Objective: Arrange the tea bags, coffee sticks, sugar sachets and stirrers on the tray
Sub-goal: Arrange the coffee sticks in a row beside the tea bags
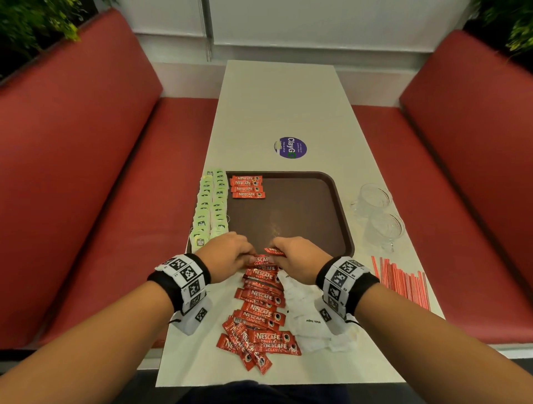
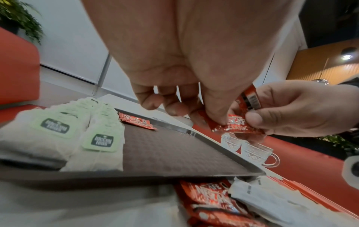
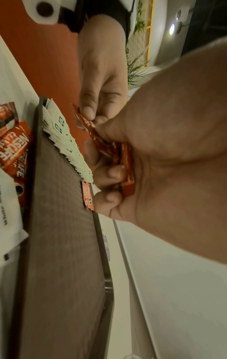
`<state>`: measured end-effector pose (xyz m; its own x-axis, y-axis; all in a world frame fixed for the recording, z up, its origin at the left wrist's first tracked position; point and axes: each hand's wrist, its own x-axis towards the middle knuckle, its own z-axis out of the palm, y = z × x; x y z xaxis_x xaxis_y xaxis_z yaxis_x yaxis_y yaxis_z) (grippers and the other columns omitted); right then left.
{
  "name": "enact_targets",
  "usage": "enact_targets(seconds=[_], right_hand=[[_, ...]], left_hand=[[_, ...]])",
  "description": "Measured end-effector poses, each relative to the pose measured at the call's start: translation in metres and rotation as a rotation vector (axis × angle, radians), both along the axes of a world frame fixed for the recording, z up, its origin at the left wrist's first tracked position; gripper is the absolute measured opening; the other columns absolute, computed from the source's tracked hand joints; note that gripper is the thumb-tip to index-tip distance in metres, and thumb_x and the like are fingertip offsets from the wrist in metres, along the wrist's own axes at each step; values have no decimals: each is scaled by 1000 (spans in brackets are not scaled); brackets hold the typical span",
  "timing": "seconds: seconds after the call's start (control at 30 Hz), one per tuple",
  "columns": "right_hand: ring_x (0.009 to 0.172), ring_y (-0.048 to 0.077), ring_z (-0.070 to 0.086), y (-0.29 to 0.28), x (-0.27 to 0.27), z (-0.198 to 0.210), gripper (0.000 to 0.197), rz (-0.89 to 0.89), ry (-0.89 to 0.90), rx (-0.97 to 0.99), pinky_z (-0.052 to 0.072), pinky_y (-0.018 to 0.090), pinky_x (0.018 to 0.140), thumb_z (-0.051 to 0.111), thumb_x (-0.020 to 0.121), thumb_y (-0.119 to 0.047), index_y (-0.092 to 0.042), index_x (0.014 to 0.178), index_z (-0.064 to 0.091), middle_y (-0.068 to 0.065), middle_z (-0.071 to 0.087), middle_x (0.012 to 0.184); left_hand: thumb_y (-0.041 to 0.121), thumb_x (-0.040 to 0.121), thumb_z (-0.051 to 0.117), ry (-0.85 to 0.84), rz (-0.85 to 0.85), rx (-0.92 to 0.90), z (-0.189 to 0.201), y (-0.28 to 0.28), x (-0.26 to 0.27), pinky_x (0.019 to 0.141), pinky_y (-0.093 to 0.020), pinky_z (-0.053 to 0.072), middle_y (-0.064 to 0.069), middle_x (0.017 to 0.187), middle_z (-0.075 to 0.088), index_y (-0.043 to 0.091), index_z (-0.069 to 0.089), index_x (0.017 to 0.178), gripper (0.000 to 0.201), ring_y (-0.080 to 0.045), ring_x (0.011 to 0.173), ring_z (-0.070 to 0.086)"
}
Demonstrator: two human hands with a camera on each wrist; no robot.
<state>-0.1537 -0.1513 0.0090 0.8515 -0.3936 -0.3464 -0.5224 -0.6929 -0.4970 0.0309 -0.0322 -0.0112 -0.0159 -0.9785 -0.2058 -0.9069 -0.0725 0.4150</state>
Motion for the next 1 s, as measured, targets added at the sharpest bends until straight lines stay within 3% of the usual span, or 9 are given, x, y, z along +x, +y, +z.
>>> enact_targets(seconds=[0.1,0.3,0.43,0.57,0.67,0.8,0.9,1.0], right_hand=[[84,17,58,-1,2,4,14,33,10,-48,46,33,74,52,102,-31,-27,89,51,-5,60,91],[86,23,60,-2,14,6,11,75,12,-88,49,36,74,49,99,-19,-17,93,57,4,64,97],[80,20,58,-9,17,2,16,14,-61,-29,48,37,72,49,102,-28,-16,96,59,1,62,90],[74,15,60,-22,14,-2,13,-105,-137,64,52,37,70,44,103,-36,-23,105,48,-2,63,86],[75,19,59,-31,12,-3,14,-108,-134,77,50,42,72,39,103,-34,-25,94,45,1,61,84],[73,17,54,-39,12,-6,27,-119,-133,87,48,43,73,36,103,-26,-30,78,45,-2,56,78],[72,15,52,-44,13,-9,30,-128,-128,69,46,39,72,36,102,-23,-33,74,42,-5,53,76],[74,17,54,-47,16,-9,28,-144,-135,66,49,42,74,37,101,-23,-33,76,43,-3,56,78]], left_hand=[[36,98,55,27,5,-18,4,-2,0,87,-36,43,8,100,63,25,69,114,24,-15,97,50],[31,96,58,-3,11,-54,9,-15,-7,83,-32,41,7,97,62,22,68,111,20,-13,92,46],[28,95,61,-41,41,4,9,-30,6,84,-31,41,10,96,62,23,70,107,16,-13,95,49],[19,95,61,-63,233,79,7,-56,32,89,-32,47,4,100,69,24,71,109,19,-17,97,60],[17,93,64,-110,288,189,0,-78,46,91,-32,51,-1,105,71,21,72,111,20,-20,100,64],[18,91,66,-153,268,250,-8,-108,48,88,-31,51,2,104,70,23,72,107,17,-17,98,63],[23,90,68,-182,270,296,-13,-122,51,91,-32,52,5,109,69,26,72,106,17,-17,101,63],[26,89,68,-219,261,310,-19,-129,55,90,-32,51,4,111,68,27,70,107,18,-18,103,63]])
